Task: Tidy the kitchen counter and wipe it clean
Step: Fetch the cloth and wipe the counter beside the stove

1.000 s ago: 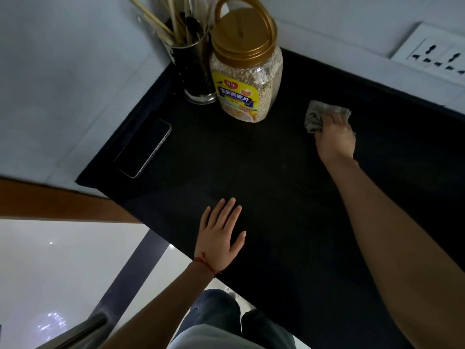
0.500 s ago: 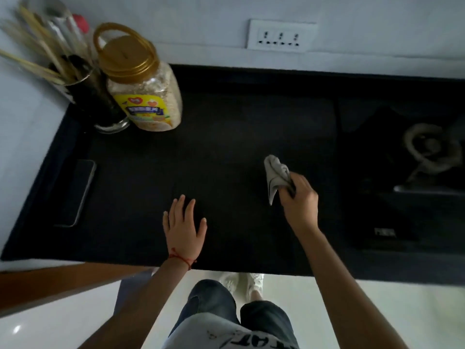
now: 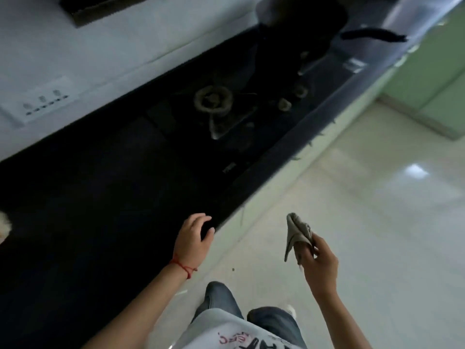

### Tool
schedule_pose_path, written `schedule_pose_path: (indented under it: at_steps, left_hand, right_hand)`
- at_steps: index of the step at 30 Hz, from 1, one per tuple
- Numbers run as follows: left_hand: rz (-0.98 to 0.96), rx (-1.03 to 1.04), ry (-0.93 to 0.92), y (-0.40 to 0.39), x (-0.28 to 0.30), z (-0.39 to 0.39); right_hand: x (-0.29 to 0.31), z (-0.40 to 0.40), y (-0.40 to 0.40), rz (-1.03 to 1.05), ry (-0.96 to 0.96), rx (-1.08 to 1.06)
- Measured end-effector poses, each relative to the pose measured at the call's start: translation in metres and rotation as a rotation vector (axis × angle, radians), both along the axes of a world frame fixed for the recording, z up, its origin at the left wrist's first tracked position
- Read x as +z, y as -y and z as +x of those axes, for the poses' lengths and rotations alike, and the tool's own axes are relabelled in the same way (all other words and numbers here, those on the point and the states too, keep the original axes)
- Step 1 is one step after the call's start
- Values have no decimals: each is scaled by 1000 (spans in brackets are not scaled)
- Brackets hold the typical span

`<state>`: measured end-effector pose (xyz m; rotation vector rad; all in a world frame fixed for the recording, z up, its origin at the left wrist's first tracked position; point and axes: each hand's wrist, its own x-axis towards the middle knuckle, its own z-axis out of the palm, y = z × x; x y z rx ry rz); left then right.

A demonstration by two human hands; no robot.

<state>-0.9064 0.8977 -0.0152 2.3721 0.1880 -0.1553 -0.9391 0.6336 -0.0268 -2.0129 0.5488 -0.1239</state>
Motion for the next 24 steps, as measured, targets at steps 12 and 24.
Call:
schedule_pose_path:
  at_steps: [12,24]
  left_hand:
    - [30,-506,-467,276,-55,4]
    - [18,-267,-737,389,-100,62]
  right_hand:
    - [-40,-183,228,48,-317,-703]
    - [-46,-167,350,186,-393,-945]
